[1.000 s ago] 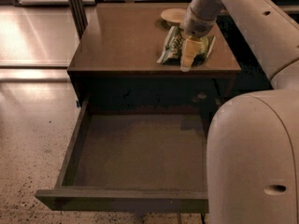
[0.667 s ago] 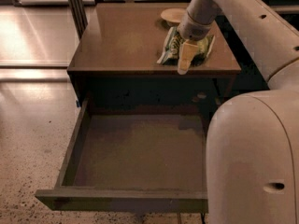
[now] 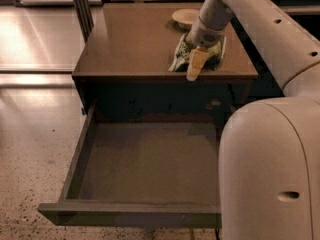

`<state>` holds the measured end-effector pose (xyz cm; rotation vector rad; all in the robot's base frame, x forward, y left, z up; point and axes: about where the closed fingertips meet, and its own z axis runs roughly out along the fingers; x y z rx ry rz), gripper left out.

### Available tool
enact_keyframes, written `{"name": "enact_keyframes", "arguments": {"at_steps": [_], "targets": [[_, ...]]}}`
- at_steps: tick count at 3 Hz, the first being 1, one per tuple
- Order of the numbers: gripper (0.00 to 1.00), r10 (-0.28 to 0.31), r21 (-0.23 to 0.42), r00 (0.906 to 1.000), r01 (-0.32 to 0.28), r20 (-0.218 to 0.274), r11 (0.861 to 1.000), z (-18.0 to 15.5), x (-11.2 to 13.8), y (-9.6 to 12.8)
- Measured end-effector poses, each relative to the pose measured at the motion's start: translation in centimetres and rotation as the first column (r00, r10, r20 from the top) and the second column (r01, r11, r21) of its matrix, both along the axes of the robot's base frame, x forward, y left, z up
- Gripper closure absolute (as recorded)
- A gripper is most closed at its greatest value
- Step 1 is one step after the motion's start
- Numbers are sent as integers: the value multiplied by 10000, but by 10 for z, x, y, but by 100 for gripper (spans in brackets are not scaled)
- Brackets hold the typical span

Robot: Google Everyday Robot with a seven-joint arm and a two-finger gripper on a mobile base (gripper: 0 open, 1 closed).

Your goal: Place green jalapeno chip bag into top drawer

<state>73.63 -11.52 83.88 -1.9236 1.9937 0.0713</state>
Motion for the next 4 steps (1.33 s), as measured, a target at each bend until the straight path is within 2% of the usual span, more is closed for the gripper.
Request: {"name": "enact_keyframes", "arguments": {"at_steps": [2, 3, 4], "targets": [[65, 3, 2, 10000, -3, 0, 10000, 0, 0, 0], [89, 272, 172, 9996, -272, 19, 9995, 3, -6, 6], [100, 510, 353, 9978, -525, 429, 9980, 26, -25, 9]]}}
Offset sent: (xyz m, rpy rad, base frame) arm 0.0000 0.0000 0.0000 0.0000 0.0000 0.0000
